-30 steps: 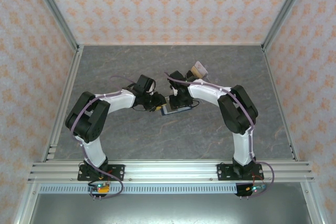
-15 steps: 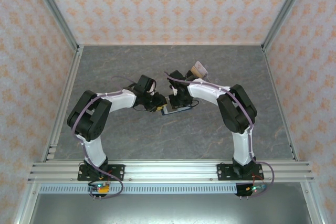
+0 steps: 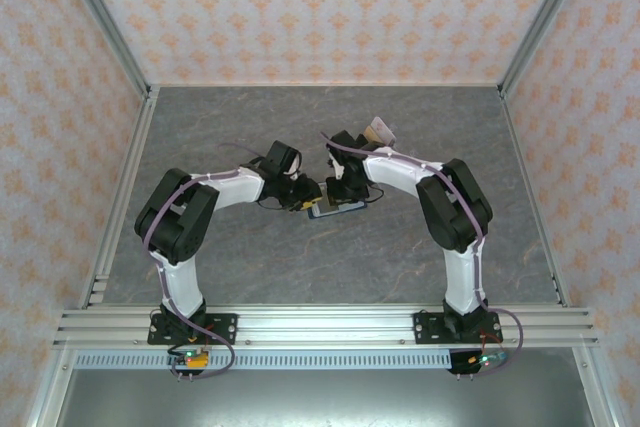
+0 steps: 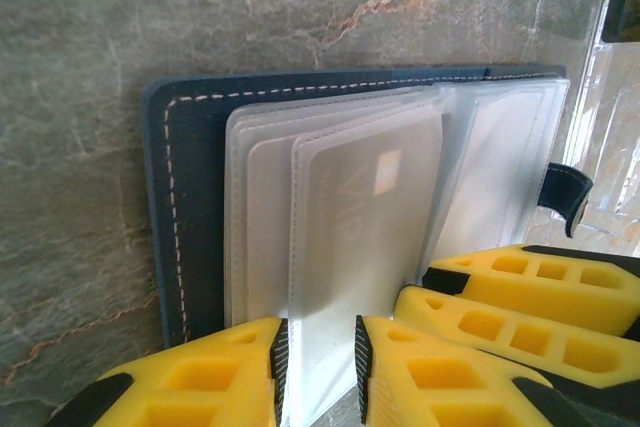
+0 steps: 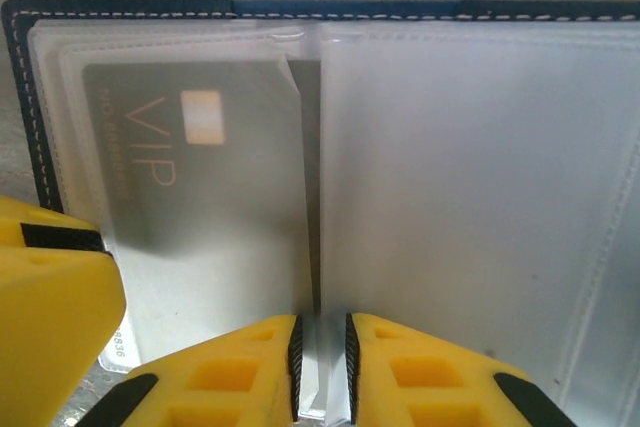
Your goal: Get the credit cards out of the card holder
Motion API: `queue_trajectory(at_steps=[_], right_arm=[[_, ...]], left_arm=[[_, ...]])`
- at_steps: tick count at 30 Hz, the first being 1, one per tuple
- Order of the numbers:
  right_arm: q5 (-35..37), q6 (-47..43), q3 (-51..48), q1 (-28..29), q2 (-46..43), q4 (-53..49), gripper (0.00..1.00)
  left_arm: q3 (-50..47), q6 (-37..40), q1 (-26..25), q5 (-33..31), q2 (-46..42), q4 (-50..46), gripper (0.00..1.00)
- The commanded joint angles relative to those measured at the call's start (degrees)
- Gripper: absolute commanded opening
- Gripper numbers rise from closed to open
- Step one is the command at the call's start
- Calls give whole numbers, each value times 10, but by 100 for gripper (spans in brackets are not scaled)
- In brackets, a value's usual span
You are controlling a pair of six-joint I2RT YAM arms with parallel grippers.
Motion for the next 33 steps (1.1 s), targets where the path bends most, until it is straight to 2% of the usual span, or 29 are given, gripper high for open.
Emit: queue_trajectory(at_steps=[1,4,13,25,29,33], right_arm=[[-20,10,-13,-5,13,3,21],[-32,13,-15,-9,12,7,21],[-63,19,-22,-19,12,18,20],[-94,23,-29,-24,11,30,20],[-97,23,-32,-26,7,34,21],[-98,26,-43,-27,-9,47,25]], left_arm=[[17,5,-4,-17,8,-33,27],[22,13,-6,-33,8,-52,28],[37,21,-12,-29,15,-57,31],[38,41,-12,13,8,-18,31],[36,52,-13,7,0,-21,27],[35,66,-12,-12,-7,-44,16]])
